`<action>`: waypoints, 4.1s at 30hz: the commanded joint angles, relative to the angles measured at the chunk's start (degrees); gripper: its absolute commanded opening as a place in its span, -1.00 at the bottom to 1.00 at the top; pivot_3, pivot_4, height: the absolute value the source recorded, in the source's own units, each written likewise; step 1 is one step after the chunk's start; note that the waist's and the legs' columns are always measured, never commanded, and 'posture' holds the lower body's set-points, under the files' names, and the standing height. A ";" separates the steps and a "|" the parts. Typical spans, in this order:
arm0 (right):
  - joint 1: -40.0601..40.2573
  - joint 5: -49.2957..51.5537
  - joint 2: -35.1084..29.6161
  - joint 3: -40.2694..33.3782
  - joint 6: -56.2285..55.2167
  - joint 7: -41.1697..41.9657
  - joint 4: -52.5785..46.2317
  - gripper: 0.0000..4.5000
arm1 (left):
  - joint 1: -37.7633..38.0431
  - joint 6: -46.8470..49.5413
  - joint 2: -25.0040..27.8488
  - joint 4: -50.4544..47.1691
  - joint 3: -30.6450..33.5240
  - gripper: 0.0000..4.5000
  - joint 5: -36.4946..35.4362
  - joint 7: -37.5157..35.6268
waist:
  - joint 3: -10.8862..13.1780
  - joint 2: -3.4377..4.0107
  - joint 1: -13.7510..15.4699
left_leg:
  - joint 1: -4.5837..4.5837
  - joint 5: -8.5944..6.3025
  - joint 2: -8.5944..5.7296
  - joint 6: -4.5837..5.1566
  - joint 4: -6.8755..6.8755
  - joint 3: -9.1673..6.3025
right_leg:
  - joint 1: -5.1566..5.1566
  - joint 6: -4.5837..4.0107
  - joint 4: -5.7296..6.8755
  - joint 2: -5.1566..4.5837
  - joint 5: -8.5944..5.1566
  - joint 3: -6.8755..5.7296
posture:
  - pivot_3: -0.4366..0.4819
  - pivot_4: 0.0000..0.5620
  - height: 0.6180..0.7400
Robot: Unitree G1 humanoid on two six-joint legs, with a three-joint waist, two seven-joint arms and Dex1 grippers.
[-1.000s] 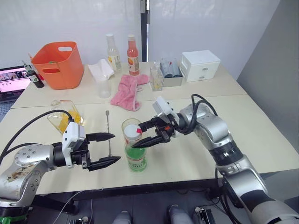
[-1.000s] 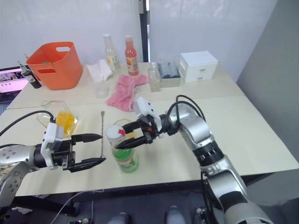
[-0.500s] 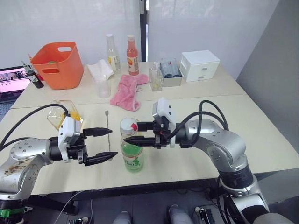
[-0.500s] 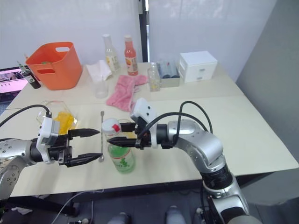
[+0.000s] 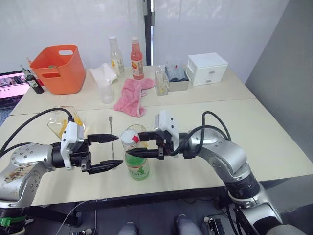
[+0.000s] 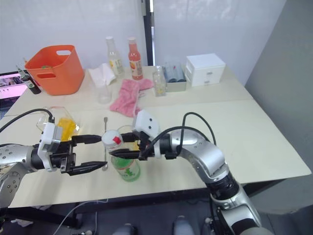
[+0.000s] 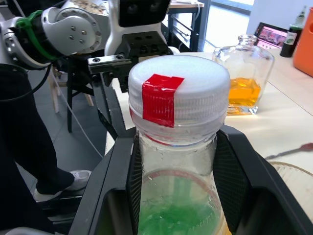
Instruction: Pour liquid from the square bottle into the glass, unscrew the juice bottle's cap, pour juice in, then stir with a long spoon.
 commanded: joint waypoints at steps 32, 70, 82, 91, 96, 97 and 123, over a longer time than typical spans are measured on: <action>1.97 12.70 -13.63 -11.25 5.53 10.53 -6.60 0.99 | -4.76 8.36 0.80 -5.96 -2.41 1.00 -3.74 3.71 | -0.01 -0.02 0.48 | -0.08 0.00 -0.01 0.00 0.00 0.00 | -0.01 0.10 -0.05 -0.01 -0.06 0.00 | -0.05 -0.47 0.99; 1.71 14.60 -15.12 -11.94 7.98 5.05 -8.86 1.00 | -13.31 11.25 -4.58 -2.84 -8.82 -0.38 -4.24 4.12 | 0.00 -0.03 1.20 | -0.11 0.00 -0.04 0.00 0.01 0.00 | 0.01 0.11 -0.08 -0.03 -0.06 0.00 | -0.05 -0.47 0.99; -3.23 15.09 -10.99 -11.70 10.40 -1.88 -9.02 1.00 | -11.69 2.01 -6.54 0.15 -10.13 -0.38 1.55 1.39 | -0.01 -0.03 1.54 | -0.06 0.00 -0.04 0.00 0.02 0.00 | 0.04 0.10 -0.07 -0.02 -0.05 0.00 | -0.05 -0.47 0.99; -6.35 13.37 -7.07 -7.85 12.30 -7.01 -9.63 1.00 | -11.60 1.48 -6.67 -0.36 -10.68 -0.38 1.45 1.55 | -0.01 -0.03 1.59 | -0.04 0.01 -0.04 0.00 0.03 0.00 | 0.05 0.10 -0.05 -0.02 -0.04 0.00 | -0.05 -0.47 0.99; -7.48 12.57 -6.13 -6.59 13.02 -7.73 -8.51 1.00 | -11.50 1.51 -6.80 -0.40 -11.01 -0.38 1.53 1.67 | -0.01 -0.03 1.52 | -0.03 0.01 -0.03 0.01 0.03 0.00 | 0.05 0.10 -0.04 -0.02 -0.04 0.00 | -0.05 -0.47 0.99; -7.63 12.53 -6.04 -6.47 13.09 -7.83 -8.30 1.00 | -11.50 1.43 -6.83 -0.29 -11.06 -0.38 1.60 1.66 | -0.01 -0.03 1.54 | -0.02 0.01 -0.03 0.01 0.03 0.00 | 0.05 0.10 -0.04 -0.02 -0.04 0.00 | -0.05 -0.47 0.99; -14.13 12.18 -6.32 -2.66 0.63 21.61 9.58 -0.26 | -10.38 0.16 -6.80 -0.46 -11.91 -0.38 1.88 1.96 | -0.01 -0.03 1.42 | 0.05 0.01 -0.03 0.01 0.03 0.01 | 0.13 0.11 -0.07 -0.01 -0.05 0.00 | -0.05 -0.47 0.99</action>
